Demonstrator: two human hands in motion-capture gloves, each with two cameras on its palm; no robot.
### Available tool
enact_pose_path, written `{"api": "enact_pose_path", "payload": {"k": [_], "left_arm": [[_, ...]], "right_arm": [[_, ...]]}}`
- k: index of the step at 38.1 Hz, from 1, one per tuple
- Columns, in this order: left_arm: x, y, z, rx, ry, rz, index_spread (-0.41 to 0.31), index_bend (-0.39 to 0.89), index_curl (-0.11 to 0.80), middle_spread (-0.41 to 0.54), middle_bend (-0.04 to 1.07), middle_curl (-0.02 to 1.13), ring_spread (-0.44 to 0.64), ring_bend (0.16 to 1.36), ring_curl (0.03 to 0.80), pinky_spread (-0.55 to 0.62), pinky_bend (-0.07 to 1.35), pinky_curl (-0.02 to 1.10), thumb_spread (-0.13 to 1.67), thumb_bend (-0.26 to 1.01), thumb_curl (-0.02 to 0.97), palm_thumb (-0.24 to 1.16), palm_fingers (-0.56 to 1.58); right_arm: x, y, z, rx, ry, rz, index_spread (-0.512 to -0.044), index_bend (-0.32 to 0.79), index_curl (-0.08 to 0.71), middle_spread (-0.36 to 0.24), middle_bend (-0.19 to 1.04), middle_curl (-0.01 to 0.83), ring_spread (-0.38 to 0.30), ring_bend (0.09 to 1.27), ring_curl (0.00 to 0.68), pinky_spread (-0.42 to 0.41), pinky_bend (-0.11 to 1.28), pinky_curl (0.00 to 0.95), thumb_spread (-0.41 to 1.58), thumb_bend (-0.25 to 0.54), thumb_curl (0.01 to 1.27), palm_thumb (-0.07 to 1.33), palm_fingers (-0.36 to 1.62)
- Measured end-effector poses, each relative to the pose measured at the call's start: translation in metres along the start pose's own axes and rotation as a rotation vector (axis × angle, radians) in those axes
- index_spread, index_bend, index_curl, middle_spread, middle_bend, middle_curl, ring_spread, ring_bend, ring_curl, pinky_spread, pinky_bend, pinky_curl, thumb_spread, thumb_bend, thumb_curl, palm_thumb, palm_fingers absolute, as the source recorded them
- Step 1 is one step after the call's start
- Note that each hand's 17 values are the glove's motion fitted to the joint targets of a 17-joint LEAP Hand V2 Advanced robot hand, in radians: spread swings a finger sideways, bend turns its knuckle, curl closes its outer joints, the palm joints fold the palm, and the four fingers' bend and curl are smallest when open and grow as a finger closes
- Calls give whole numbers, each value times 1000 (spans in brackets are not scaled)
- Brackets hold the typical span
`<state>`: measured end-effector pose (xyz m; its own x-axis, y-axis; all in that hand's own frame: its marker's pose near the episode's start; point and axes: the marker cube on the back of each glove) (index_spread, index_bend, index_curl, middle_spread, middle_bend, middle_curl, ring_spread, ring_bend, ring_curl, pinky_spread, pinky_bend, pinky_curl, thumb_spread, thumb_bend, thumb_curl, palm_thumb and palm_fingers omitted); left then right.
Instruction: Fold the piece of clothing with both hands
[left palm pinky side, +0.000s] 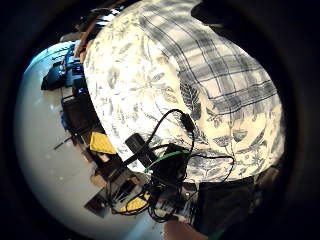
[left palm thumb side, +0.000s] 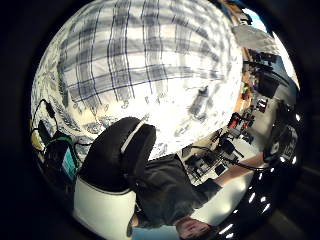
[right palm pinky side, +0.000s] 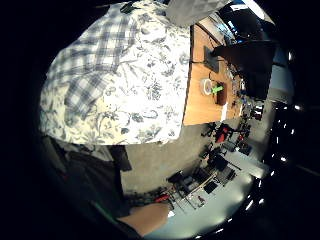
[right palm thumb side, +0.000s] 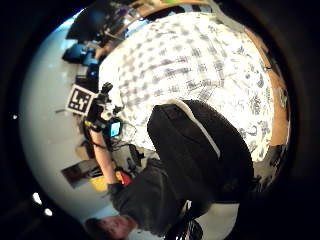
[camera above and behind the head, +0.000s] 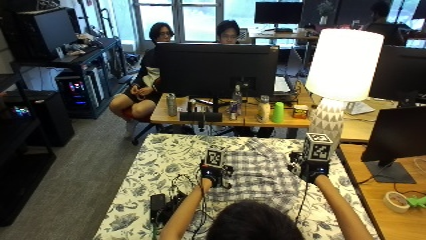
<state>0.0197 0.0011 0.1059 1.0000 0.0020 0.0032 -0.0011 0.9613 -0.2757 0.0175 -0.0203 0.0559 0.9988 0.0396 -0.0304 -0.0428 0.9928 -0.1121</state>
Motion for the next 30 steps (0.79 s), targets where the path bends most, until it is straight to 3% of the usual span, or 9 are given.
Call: {"api": "enact_pose_path", "payload": {"k": [4, 16, 21, 30], "left_arm": [[5, -8, 26, -132, -23, 11, -36, 153, 197, 251, 176, 224, 349, 663, 242, 402, 592, 305, 984, -14, 230, 198, 44], [13, -27, 51, -141, -45, -22, -30, 94, 194, 245, 145, 222, 351, 683, 255, 353, 809, 373, 967, -18, 257, 241, 77], [14, -31, 60, -170, -45, 18, -28, 106, 192, 245, 152, 221, 346, 696, 262, 311, 868, 389, 972, -7, 269, 287, 76], [13, -31, 64, -195, -65, -53, -47, 157, 217, 201, 181, 241, 299, 679, 262, 249, 850, 378, 1026, 15, 294, 414, 138]], "right_arm": [[1, -4, 9, -17, 1, -2, -322, 147, 251, 25, 183, 270, 143, 366, 242, 247, 454, 304, 1252, 37, 142, 314, 247], [7, -6, 23, -40, 3, 10, -323, 148, 266, 25, 183, 289, 143, 366, 262, 245, 460, 322, 1262, -2, 160, 332, 238], [10, -5, 30, -54, 1, 5, -323, 148, 271, 25, 183, 295, 143, 366, 268, 245, 461, 327, 1264, -10, 165, 336, 235], [12, -5, 41, -75, -1, 5, -324, 147, 277, 25, 183, 304, 144, 364, 278, 245, 460, 333, 1266, -13, 171, 338, 233]]}}
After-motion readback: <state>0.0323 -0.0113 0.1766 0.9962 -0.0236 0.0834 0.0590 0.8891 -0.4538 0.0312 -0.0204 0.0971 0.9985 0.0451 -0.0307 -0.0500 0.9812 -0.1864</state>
